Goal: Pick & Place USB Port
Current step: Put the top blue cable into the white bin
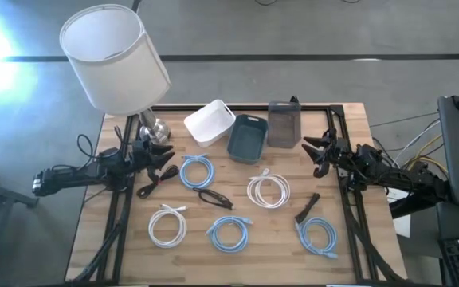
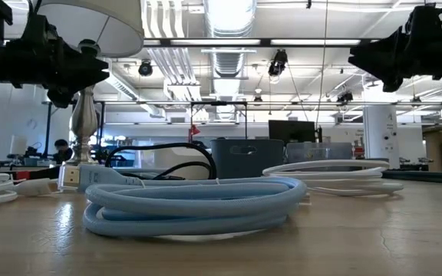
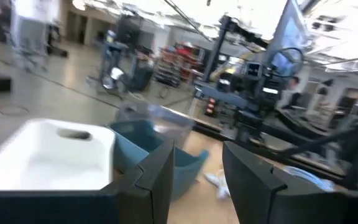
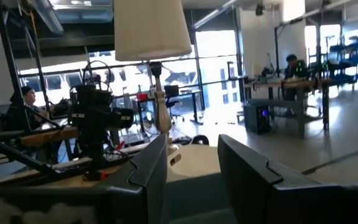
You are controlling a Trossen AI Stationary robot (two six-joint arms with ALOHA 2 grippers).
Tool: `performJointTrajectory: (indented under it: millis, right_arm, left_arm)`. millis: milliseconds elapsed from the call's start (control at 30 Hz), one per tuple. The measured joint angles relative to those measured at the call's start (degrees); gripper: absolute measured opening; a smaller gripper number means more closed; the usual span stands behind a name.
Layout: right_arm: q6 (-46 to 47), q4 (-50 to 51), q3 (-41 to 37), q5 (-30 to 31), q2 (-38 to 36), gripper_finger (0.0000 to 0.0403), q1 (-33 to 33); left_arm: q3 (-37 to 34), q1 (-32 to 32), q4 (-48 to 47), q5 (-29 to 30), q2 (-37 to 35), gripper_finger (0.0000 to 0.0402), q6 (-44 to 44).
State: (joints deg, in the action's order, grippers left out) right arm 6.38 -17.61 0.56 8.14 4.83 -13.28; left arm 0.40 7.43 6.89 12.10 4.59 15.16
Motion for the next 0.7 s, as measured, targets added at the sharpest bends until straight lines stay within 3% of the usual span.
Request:
performJointTrajectory:
  millis: [133, 300, 467, 700]
  right_arm:
    - [-6.02, -4.31, 0.0, 0.02, 2.13, 0.0135, -0.01]
    - [-11.29, -12.28, 0.0, 0.02, 6.91, 0.0137, -0.02]
    - [-11.61, -16.27, 0.0, 0.07, 12.34, 0.0139, -0.11]
    - [-12.56, -16.56, 0.0, 1.54, 17.71, 0.0144, -0.13]
  left_arm:
    - [0.38, 0.01, -1.59, 0.14, 4.63, 0.014, 4.73]
    - [4.03, 0.19, -3.08, 3.25, 16.88, 0.014, 5.59]
    - [11.04, 1.47, -4.81, 3.25, 31.0, 0.014, 4.44]
    - [21.58, 4.66, -15.79, 2.56, 48.8, 0.014, 4.73]
